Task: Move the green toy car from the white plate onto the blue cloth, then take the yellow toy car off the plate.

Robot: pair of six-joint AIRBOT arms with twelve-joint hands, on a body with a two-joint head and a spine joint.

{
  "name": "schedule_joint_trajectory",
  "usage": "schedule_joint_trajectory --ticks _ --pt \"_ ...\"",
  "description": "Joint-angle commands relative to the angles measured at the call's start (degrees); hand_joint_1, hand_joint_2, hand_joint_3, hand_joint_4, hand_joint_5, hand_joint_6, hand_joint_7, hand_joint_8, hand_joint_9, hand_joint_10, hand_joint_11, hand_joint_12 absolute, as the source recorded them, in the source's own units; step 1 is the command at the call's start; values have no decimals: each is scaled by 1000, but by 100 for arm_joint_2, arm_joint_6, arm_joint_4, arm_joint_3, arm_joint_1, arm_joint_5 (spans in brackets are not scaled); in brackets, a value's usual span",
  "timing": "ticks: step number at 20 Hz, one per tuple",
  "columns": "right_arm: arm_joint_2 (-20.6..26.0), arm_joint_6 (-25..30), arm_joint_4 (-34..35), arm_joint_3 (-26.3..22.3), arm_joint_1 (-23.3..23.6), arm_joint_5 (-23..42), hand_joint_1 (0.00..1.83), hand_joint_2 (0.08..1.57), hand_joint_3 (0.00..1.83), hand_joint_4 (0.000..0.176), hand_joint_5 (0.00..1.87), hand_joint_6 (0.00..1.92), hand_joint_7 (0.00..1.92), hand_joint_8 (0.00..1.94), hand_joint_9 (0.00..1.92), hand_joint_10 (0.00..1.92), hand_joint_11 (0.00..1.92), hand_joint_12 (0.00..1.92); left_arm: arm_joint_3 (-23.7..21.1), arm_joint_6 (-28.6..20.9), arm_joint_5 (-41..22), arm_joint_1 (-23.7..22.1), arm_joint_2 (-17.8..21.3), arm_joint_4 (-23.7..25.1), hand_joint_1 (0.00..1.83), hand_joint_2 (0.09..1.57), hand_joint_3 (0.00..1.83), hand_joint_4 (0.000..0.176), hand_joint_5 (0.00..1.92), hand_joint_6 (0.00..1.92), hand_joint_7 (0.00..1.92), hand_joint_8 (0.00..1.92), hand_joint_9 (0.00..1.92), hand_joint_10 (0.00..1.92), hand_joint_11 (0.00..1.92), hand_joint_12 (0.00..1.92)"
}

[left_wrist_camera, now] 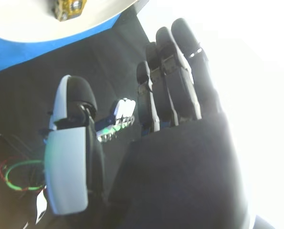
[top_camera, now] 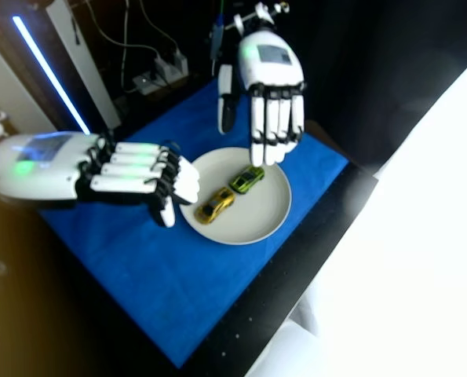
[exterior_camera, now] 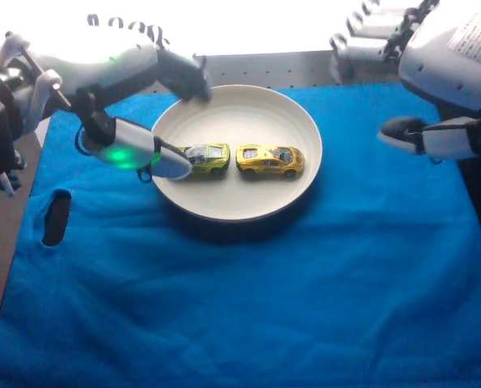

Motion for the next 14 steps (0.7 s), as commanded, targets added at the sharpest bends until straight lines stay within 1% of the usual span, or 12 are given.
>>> schedule_joint_trajectory --ticks 1,2,3,4,5,6,7,8,9,10,12,14 --pt "0 -23 61 -1 82 703 1018 1019 90 0 576 890 588 1070 525 1401 489 1869 21 -15 -612 -47 -20 -54 849 997 6 13 377 606 331 687 117 1278 0 1815" --pt "2 -23 61 -10 82 703 1008 1029 67 0 573 858 577 1059 526 1411 499 1854 21 -15 -615 -39 -20 -62 872 989 1 24 372 545 299 663 76 1239 0 1771" --pt "2 -23 61 -11 82 703 1040 1022 43 0 579 793 552 996 468 1383 415 1869 22 -15 -619 -33 -20 -66 866 992 1 35 377 479 301 523 48 1097 0 1666" --pt "2 -23 63 -11 82 703 1059 1021 29 0 603 722 567 941 470 1336 408 1838 29 -15 -629 -32 -23 -82 854 1006 2 17 396 423 337 399 65 1002 0 1604" --pt "2 -23 65 -10 82 703 1041 1048 24 0 530 770 529 952 456 1356 414 1814 29 -15 -648 -33 -27 -88 834 1006 0 20 435 411 416 414 109 1066 0 1663" --pt "0 -23 65 -10 82 703 1068 1050 14 0 510 818 538 951 492 1333 467 1755 31 -15 -664 -36 -39 -89 823 1003 0 12 453 410 448 429 143 1096 0 1703" --pt "-2 -23 65 -10 81 702 1026 1075 18 0 482 828 507 933 465 1323 443 1742 34 -15 -667 -38 -43 -88 779 987 0 0 492 500 500 494 191 1131 0 1728" --pt "-5 -23 65 -9 81 702 1022 1080 13 0 489 817 523 898 476 1303 449 1736 41 -15 -667 -50 -51 -86 763 972 0 0 490 561 509 516 220 1107 0 1722" --pt "-6 -23 67 -9 81 702 1047 1072 5 0 542 748 580 870 501 1300 440 1774 57 -15 -652 -85 -68 -83 730 949 0 0 461 669 488 517 201 1098 0 1696" --pt "-6 -23 75 -9 81 702 1043 1073 3 0 565 697 598 834 501 1295 418 1805 90 -14 -623 -144 -106 -60 742 941 0 0 436 690 490 483 217 1019 0 1624" --pt "-6 -23 81 -9 81 702 1042 1082 2 0 588 638 650 731 536 1227 430 1789 211 -14 -486 -300 -260 23 834 940 0 0 465 509 502 422 258 950 0 1605" --pt "-9 -23 82 -8 80 702 1076 1104 8 0 593 642 639 728 531 1230 423 1804 325 -14 -399 -390 -423 77 838 884 0 0 569 358 558 159 291 564 0 1326"
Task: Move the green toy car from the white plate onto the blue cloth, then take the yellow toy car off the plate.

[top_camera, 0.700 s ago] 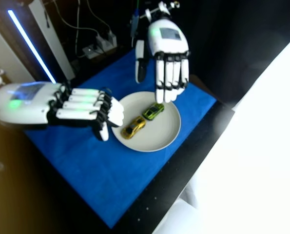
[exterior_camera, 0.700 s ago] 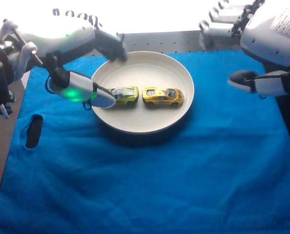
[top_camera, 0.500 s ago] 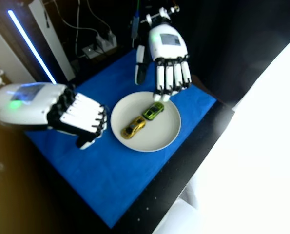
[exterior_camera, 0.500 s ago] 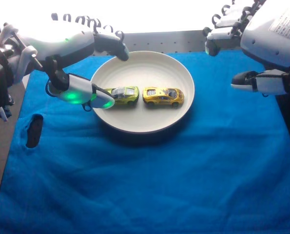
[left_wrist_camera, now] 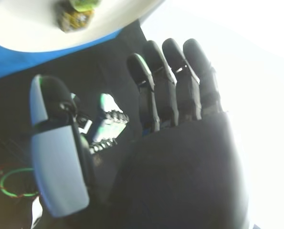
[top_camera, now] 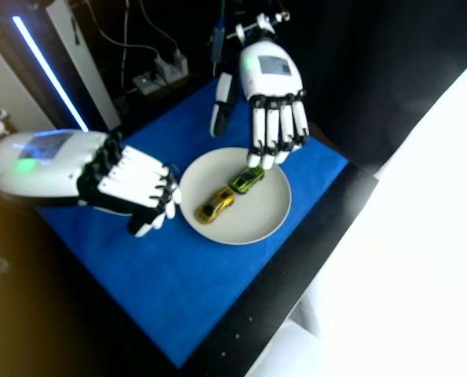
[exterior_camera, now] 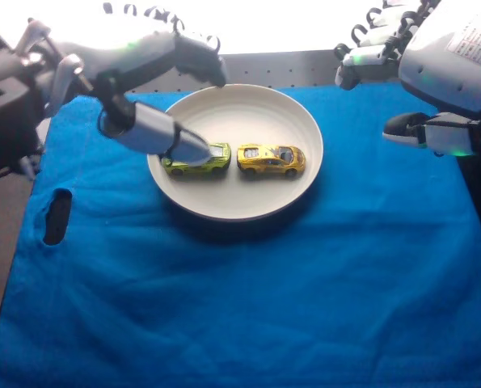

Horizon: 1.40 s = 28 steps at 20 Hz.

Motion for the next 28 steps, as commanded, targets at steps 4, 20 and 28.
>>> schedule_joint_trajectory --ticks 4,20,28 --pt "-21 -27 58 1 80 694 1106 1096 2 0 610 686 648 794 578 1241 492 1789 162 -16 -437 -106 -190 5 909 904 4 0 629 82 737 179 338 952 0 1623" --pt "-49 -27 58 -1 77 694 1094 1086 0 0 576 792 649 837 564 1271 470 1790 336 675 -172 -16 -433 -569 1041 900 0 0 829 1 676 424 167 1125 0 1829" --pt "-55 -27 58 -3 69 694 1124 1069 0 0 564 896 643 901 548 1302 465 1789 385 684 -162 102 -444 -709 1033 892 0 0 757 3 509 362 0 986 0 1785"
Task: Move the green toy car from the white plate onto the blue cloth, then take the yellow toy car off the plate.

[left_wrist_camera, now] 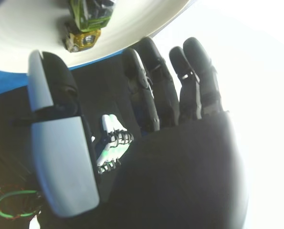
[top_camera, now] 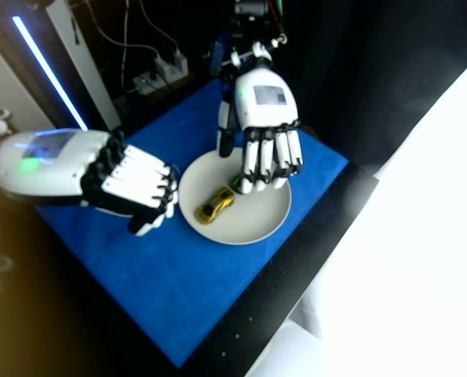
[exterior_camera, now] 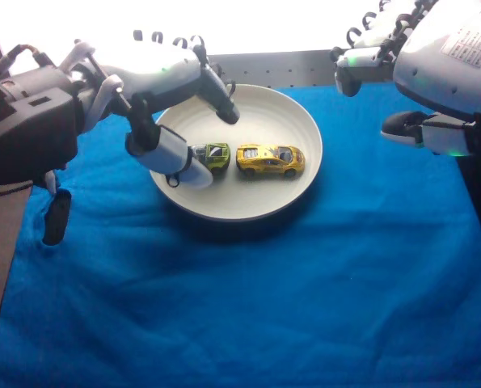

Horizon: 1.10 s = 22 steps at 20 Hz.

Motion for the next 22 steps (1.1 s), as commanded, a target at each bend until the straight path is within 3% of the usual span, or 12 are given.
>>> schedule_joint_trajectory --ticks 1,2,4,8,9,10,12,14,18,19,20,22 --pt "-5 -27 45 -3 69 692 1144 1061 0 0 578 897 665 909 567 1300 482 1781 46 17 -608 -40 -16 -47 1011 897 0 0 743 0 496 341 0 970 0 1825" --pt "-7 -27 45 -3 68 692 1151 1063 0 0 563 926 665 938 570 1320 485 1799 62 17 -590 -36 -23 -56 1004 902 2 0 739 0 483 335 0 966 0 1833" --pt "-8 -27 45 -4 62 692 1159 1054 0 0 583 886 679 930 584 1314 506 1787 87 17 -566 -10 -35 -88 969 905 1 0 751 4 438 499 0 1160 0 1917" --pt "-12 -27 45 -6 50 692 1177 1048 0 0 563 922 663 941 594 1299 544 1756 140 17 -538 27 -85 -141 919 930 3 0 736 1 369 452 0 872 0 1532" --pt "-14 -27 45 -7 48 692 1198 1038 0 0 584 918 693 949 630 1295 595 1730 152 17 -528 34 -102 -147 942 934 1 0 757 10 436 474 0 1065 0 1630" --pt "-15 -27 45 -7 47 692 1198 1038 0 0 584 918 693 949 630 1295 595 1730 161 17 -524 41 -111 -157 942 934 1 0 757 10 436 474 0 1065 0 1630" --pt "-18 -27 45 -7 45 692 1215 1033 0 0 605 898 688 938 606 1299 555 1754 166 17 -520 67 -122 -181 1007 930 0 0 797 25 434 824 0 1460 0 1898" --pt "-18 -27 45 -7 38 692 1213 1031 0 0 613 878 690 927 607 1288 552 1743 173 17 -513 82 -128 -184 1019 926 0 0 800 26 445 761 0 1342 0 1810" --pt "-26 -27 46 -8 26 692 1241 1022 0 0 655 818 714 926 624 1303 571 1750 207 17 -502 116 -152 -242 1006 937 3 0 802 31 473 723 0 1312 0 1726" --pt "-27 -27 46 -9 22 692 1230 1019 0 0 672 804 723 936 639 1283 591 1729 227 17 -500 132 -169 -265 961 966 3 0 763 17 472 515 0 1097 0 1446" --pt "-27 -27 46 -9 16 692 1237 1013 0 0 692 798 749 939 674 1282 629 1725 258 17 -496 145 -197 -294 947 977 3 0 741 14 413 669 0 1244 0 1694" --pt "-27 -26 46 -13 11 692 1180 1029 3 0 691 759 740 931 669 1299 637 1744 277 17 -496 163 -214 -330 1004 959 0 0 742 15 428 787 17 1339 0 1894"
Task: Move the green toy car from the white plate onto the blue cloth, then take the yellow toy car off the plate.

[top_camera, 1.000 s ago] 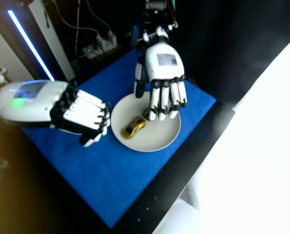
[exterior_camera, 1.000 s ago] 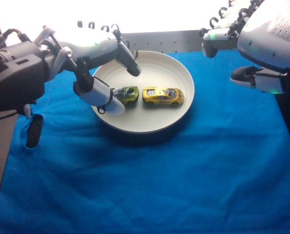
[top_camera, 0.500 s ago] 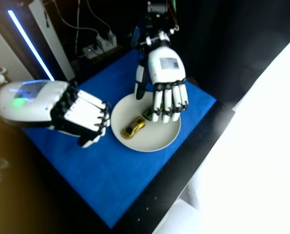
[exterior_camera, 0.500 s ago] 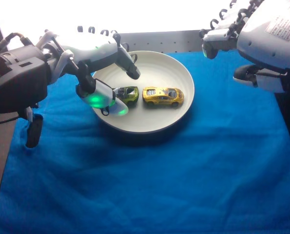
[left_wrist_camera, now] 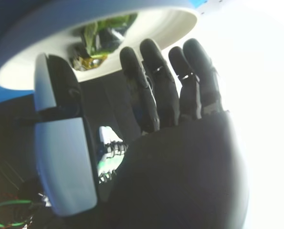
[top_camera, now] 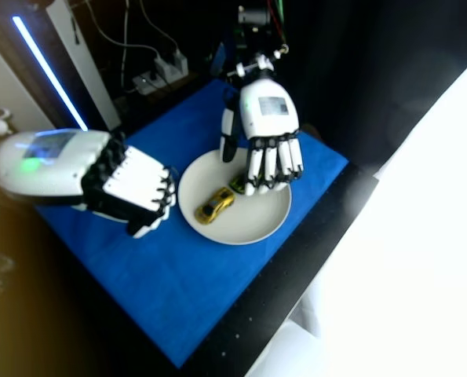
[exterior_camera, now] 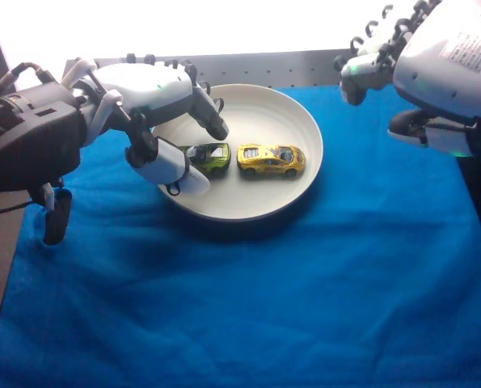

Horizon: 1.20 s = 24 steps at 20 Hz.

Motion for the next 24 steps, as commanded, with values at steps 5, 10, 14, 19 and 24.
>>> schedule_joint_trajectory --ticks 5,10,14,19,24 --pt "-26 -26 47 -14 33 695 1179 1038 0 0 732 652 753 953 677 1288 624 1710 78 15 -624 -8 -57 -62 1082 932 0 0 837 109 421 1260 7 1723 0 1921" --pt "-32 -26 48 -18 17 695 1195 1038 0 0 723 667 703 1100 666 1376 652 1750 163 15 -584 24 -130 -133 1075 944 1 0 796 154 466 998 20 1559 0 1920" --pt "-32 -26 52 -27 12 696 1174 1034 0 0 716 676 707 1028 657 1335 633 1735 208 15 -564 47 -161 -173 1101 954 1 0 732 393 415 1218 0 1651 0 1919" --pt "-32 -26 52 -42 7 698 1214 1024 0 0 757 569 756 954 703 1270 672 1697 310 15 -521 91 -244 -251 1062 1021 5 0 636 679 468 1107 56 1423 0 1667" --pt "-32 -26 52 -63 5 706 1272 1019 0 0 750 550 702 1058 647 1347 615 1768 410 15 -487 145 -304 -375 1138 1270 0 0 749 1263 647 1605 116 1749 0 1918"
